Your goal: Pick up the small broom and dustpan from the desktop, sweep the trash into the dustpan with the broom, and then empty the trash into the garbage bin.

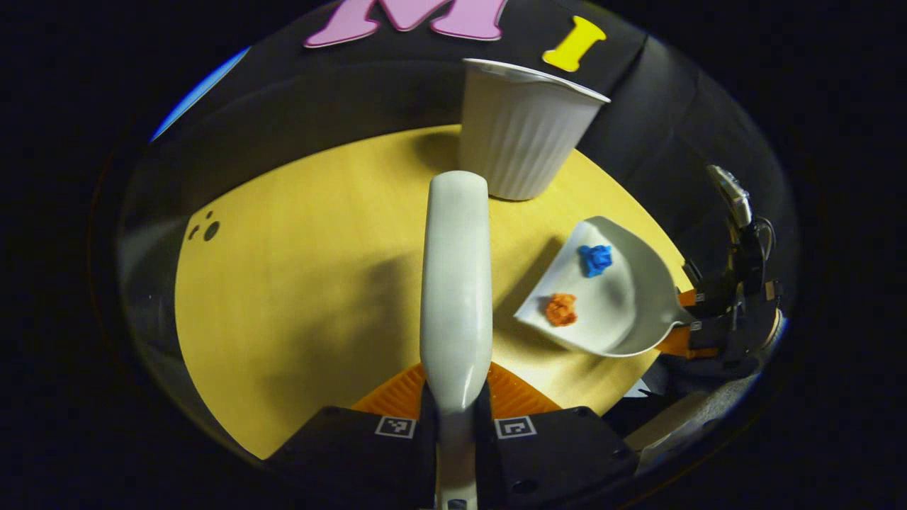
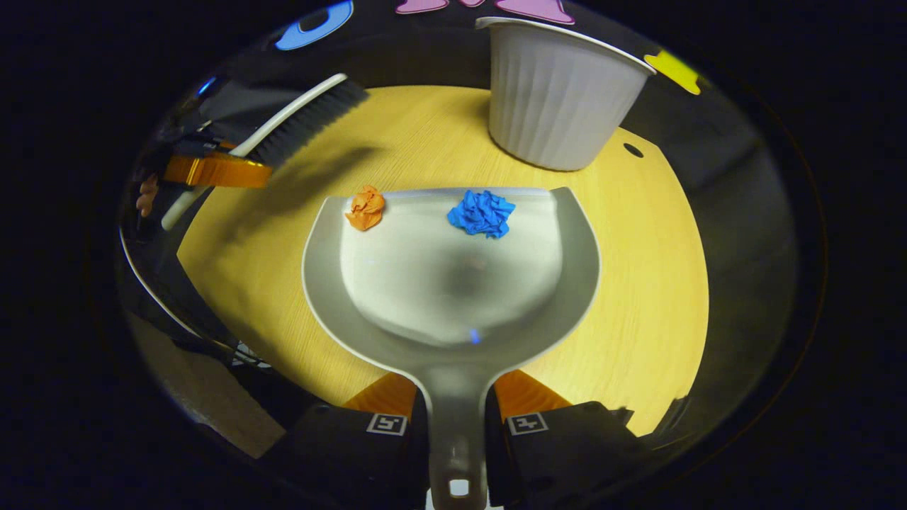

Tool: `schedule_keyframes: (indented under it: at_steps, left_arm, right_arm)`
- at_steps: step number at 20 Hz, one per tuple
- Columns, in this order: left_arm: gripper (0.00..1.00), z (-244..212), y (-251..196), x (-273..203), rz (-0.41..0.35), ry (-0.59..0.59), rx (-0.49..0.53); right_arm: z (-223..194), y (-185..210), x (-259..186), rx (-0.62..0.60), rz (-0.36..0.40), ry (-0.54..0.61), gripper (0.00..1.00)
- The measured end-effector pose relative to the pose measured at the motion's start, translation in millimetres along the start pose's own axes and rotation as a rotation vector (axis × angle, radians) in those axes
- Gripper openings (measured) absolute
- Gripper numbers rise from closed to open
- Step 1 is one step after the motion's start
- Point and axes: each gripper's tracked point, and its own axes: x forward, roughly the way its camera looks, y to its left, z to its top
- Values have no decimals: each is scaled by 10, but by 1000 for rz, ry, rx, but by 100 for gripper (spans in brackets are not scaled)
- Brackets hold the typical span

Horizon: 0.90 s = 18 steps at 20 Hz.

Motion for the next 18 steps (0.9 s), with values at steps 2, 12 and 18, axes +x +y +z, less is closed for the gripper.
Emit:
schedule_keyframes:
  at_steps: [2,12,18]
  left_arm:
    - [26,-134,173,-17,19,4,-47]
    - [26,-604,210,186,-8,56,-92]
    - [26,-723,255,159,-24,61,-61]
  right_arm:
    - [79,-146,-247,11,-30,-11,36]
    - [977,-701,-1567,132,-89,-84,36]
    - [1609,-1220,-1802,160,-207,-130,32]
